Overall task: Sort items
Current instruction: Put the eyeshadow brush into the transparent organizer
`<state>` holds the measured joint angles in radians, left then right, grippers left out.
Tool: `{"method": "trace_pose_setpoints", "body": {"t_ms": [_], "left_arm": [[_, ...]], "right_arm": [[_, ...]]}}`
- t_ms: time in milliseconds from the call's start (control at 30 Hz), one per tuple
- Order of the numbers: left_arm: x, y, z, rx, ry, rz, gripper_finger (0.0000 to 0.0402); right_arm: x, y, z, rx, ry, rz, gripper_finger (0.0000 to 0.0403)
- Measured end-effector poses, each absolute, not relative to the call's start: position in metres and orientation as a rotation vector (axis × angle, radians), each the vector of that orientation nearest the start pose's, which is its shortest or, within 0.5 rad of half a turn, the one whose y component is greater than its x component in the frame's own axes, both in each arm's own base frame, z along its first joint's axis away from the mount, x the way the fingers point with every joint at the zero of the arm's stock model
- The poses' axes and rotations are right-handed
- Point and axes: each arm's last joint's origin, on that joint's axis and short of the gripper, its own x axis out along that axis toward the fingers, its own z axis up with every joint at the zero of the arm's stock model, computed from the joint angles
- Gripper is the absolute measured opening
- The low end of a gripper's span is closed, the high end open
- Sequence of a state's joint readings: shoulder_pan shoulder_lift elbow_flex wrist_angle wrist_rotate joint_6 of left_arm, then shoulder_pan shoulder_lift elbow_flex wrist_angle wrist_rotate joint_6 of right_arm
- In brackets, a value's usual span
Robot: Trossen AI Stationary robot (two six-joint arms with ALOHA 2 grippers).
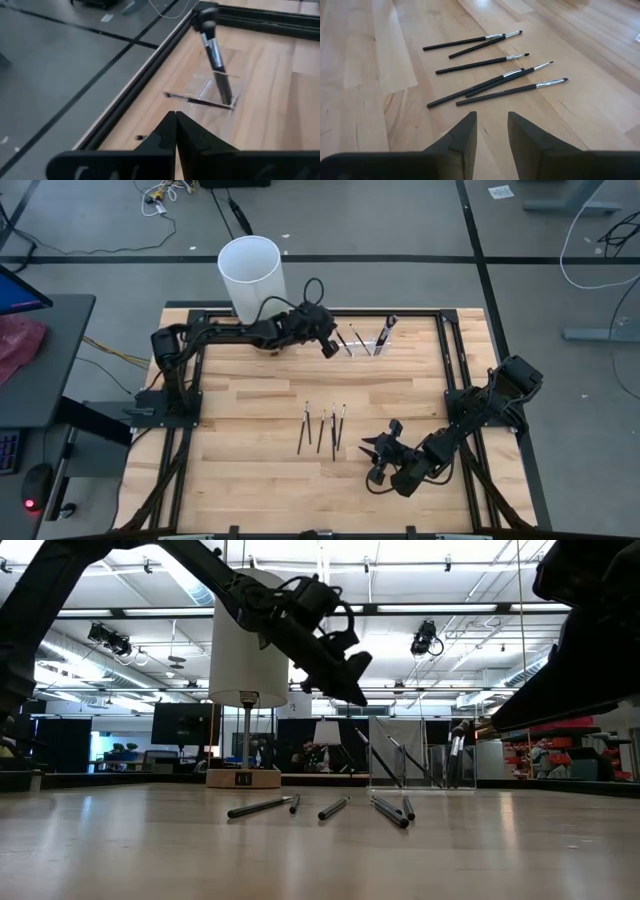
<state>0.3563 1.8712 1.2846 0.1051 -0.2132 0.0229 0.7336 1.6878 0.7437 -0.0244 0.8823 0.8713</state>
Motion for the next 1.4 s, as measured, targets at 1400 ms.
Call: {"method": "trace_pose_setpoints", "body": {"t_ms": [1400], "left_arm": [[0.276,-0.086,0.130,-0.044,0.369,0.331,0.0007]], "right_arm": [[0.303,0.098,0.096,0.294,0.564,-0.654,0.0201]]}}
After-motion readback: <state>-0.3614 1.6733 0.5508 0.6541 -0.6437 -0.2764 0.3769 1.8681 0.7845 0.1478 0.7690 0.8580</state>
